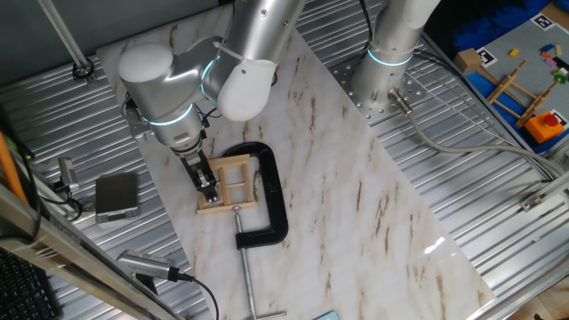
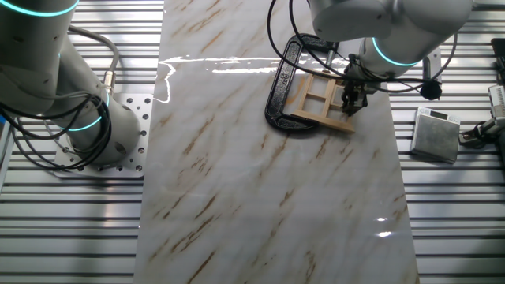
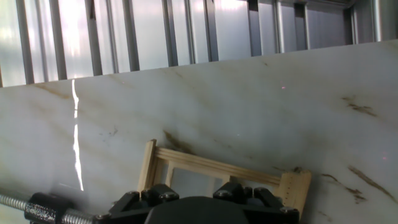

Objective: Open a sliding window

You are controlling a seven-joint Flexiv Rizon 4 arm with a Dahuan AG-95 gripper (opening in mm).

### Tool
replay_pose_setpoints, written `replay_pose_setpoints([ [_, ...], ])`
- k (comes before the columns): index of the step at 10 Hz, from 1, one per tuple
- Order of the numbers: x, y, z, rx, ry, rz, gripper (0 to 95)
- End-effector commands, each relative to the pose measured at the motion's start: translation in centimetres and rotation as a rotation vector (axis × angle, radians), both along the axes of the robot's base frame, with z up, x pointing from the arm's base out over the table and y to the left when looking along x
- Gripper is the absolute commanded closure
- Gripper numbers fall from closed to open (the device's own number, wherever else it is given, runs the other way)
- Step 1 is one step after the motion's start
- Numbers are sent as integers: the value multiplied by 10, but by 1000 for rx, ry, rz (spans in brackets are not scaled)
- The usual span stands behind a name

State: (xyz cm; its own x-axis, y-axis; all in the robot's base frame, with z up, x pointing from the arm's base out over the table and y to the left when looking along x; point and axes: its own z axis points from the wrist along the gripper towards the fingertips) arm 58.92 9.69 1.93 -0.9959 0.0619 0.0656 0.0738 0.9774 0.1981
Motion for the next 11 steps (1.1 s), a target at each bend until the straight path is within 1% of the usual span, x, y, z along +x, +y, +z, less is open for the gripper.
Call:
replay_pose_setpoints([
  [1,0,0,0,0,0,0,380],
  [6,0,0,0,0,0,0,380],
  [7,2,9,1,13,0,6,380],
  [8,2,9,2,12,0,6,570],
  [11,1,8,2,11,1,4,570],
])
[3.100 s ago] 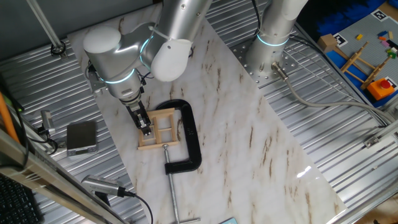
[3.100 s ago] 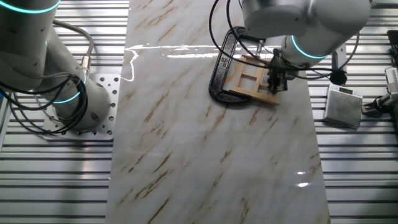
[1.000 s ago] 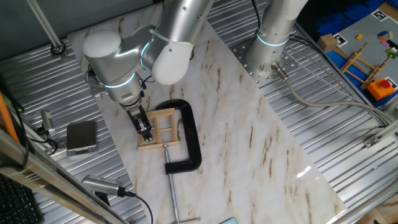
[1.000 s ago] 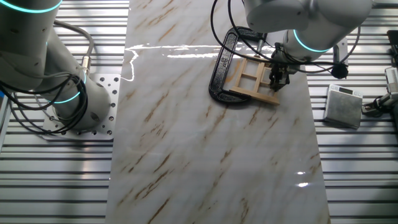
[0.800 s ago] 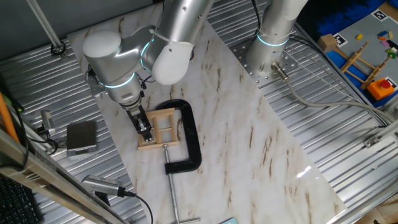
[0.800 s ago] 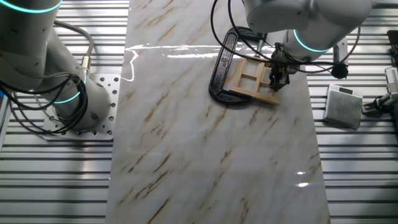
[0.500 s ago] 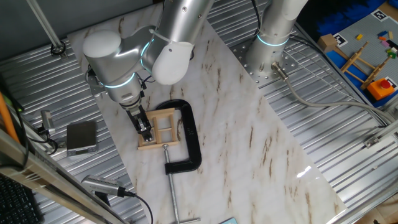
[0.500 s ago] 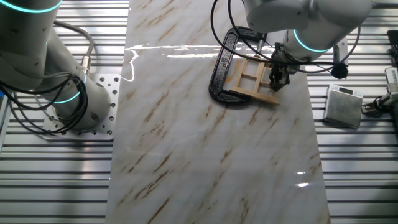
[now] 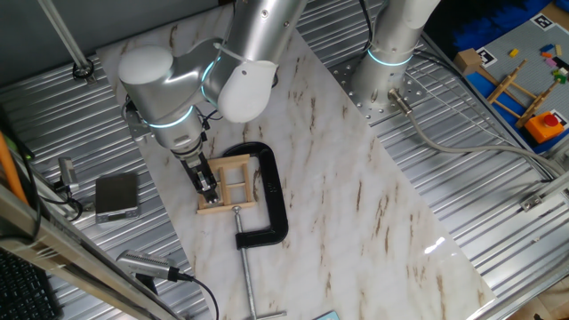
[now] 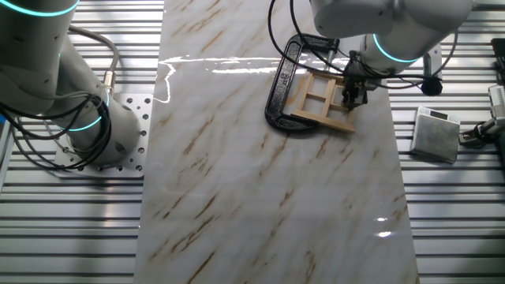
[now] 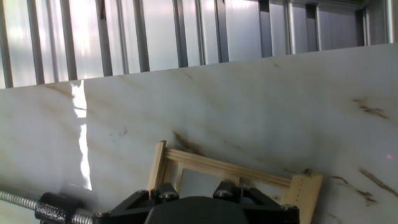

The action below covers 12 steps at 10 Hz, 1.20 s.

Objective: Open a sliding window

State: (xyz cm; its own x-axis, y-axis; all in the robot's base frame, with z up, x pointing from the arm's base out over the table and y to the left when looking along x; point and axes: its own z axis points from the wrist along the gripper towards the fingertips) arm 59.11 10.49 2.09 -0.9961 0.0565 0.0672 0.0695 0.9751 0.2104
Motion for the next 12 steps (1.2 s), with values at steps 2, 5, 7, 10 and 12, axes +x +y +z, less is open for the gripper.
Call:
replay_pose_setpoints([
  [2,-1,-1,1,-1,0,1,570],
  [5,-4,-4,4,-1,-1,6,570],
  [7,-6,-9,5,-6,2,9,570],
  [10,-10,-16,3,-10,4,16,570],
  [12,-13,-17,-1,-10,1,15,570],
])
